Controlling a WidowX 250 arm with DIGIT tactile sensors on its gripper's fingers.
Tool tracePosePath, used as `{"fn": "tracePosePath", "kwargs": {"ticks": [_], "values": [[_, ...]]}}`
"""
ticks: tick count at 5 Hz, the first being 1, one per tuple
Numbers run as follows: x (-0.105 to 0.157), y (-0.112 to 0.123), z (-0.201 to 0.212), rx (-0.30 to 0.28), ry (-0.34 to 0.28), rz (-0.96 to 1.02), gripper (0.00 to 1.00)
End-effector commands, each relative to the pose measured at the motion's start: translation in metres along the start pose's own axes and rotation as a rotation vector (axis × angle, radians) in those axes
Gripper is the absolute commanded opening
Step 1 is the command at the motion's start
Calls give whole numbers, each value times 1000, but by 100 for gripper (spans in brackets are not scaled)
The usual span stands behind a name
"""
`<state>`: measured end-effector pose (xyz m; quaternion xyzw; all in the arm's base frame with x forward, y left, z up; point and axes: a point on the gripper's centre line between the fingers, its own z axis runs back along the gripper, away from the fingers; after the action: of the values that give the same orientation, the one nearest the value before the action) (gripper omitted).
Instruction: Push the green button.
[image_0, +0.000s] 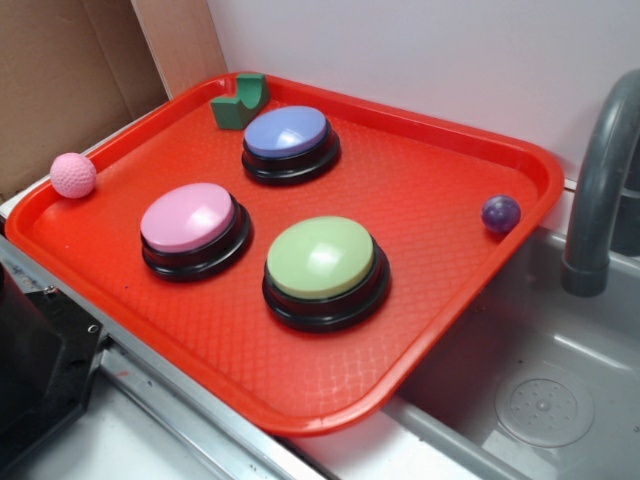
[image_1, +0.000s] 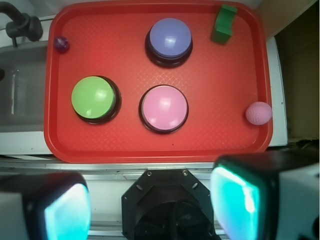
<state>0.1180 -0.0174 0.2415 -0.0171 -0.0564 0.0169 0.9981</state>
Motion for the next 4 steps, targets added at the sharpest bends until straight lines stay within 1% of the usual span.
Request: {"fn": "tracePosePath", "kwargs": {"ticks": [1,2,3,4], "values": [[60,-56,-72,226,24,-298,100],[67,-84,-107,215,-23,-371,100],[65,-99,-145,132,4,-392,100],[60,-97,-173,69,9,-395,100]]}}
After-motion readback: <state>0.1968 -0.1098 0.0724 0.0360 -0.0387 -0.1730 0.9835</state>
